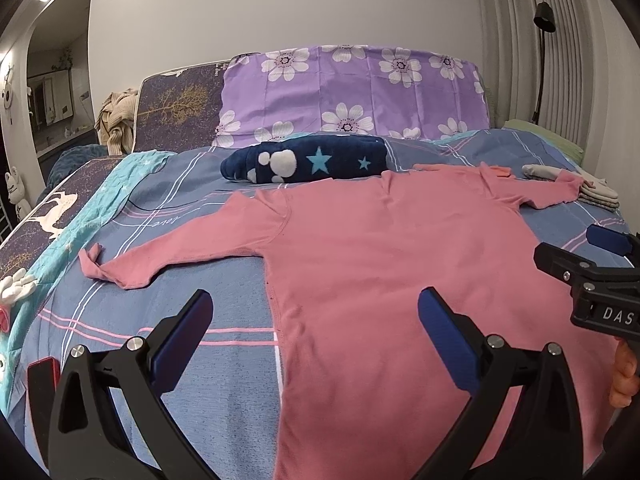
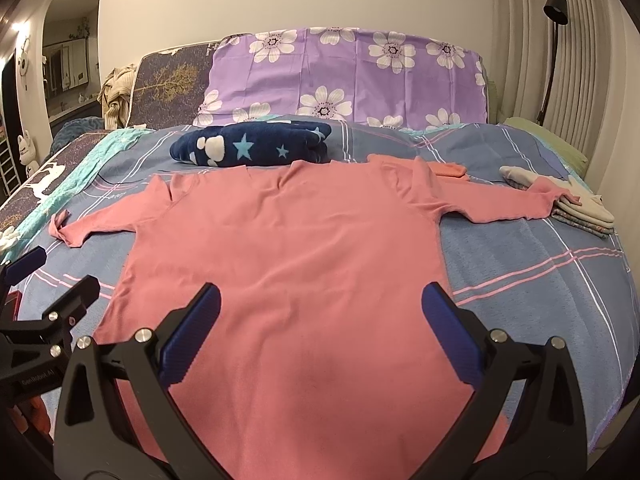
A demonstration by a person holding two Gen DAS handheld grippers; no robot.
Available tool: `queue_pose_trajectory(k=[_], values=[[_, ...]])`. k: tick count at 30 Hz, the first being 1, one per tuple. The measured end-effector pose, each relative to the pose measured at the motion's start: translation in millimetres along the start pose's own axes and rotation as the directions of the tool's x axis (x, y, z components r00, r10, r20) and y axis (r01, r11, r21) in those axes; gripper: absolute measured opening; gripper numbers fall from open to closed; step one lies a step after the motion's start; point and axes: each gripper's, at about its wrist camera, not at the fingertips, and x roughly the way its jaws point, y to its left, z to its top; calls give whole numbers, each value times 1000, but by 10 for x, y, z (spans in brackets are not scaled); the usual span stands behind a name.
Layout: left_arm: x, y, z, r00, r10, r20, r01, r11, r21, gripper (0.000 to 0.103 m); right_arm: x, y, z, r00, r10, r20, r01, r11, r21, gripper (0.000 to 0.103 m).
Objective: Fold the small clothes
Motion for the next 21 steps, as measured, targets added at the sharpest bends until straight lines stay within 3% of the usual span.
queue_pose_trajectory(k=[8, 11, 13, 15, 17, 21], values=[[121, 243, 4, 1000, 0, -17, -1, 999, -47, 102, 130, 60, 31, 1000, -3, -21, 2, 1000, -27, 101], [232, 524, 17, 999, -17, -38, 11, 991, -131, 100, 196, 44, 71, 1000, 2, -30, -3, 999, -42, 101], [317, 776, 13, 998, -17, -62, 5, 980, -199, 92, 252, 3, 104, 999, 0, -38, -1, 999, -47, 101], [418, 1133, -7, 995, 2, -97, -29, 959, -282, 82, 314, -52, 126, 999, -16, -46, 13, 999, -53, 101], [521, 1532, -23, 989, 57, -134, -102, 929, -355, 78, 387, -117, 144, 998, -48, -49, 44, 997, -69, 99], [760, 2295, -13, 962, 162, -219, -248, 855, -456, 77, 537, -232, 169, 995, -64, -80, 57, 995, -86, 80]])
